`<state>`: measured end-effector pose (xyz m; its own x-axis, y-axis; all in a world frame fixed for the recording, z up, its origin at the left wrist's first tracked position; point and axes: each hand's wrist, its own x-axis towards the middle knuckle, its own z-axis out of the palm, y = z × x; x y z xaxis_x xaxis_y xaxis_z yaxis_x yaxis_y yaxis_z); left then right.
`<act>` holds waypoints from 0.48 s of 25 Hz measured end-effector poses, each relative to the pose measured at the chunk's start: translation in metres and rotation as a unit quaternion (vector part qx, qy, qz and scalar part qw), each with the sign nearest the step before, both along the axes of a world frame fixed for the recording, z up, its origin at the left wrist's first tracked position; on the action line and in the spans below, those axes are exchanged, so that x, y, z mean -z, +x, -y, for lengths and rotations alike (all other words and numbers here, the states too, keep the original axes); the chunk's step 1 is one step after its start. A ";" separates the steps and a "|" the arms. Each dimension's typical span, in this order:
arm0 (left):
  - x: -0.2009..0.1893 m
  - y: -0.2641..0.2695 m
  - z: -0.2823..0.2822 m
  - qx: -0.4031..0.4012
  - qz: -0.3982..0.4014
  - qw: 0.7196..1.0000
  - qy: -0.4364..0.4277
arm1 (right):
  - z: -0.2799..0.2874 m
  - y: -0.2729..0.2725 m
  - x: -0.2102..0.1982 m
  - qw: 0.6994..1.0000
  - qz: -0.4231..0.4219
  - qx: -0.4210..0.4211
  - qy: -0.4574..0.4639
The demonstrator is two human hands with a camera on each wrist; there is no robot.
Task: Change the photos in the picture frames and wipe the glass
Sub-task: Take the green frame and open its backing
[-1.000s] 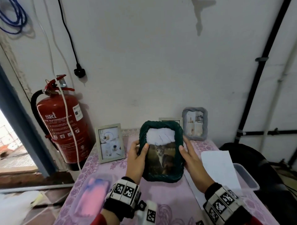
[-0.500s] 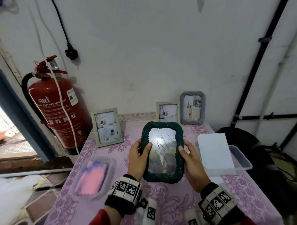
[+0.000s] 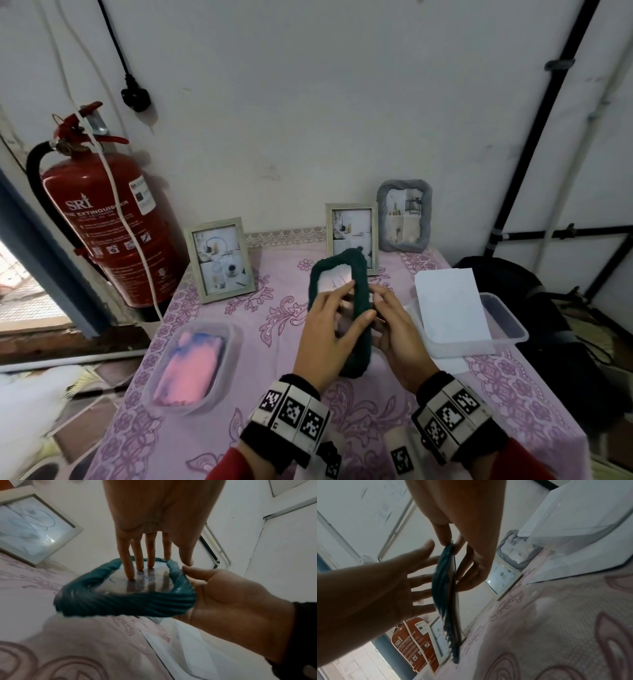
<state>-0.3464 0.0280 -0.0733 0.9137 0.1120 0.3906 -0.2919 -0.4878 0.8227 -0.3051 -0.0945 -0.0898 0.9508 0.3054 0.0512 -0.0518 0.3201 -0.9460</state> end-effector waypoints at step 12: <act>-0.003 -0.006 -0.013 -0.002 0.053 0.973 -0.223 | -0.004 0.004 -0.011 0.989 0.067 0.079 -0.108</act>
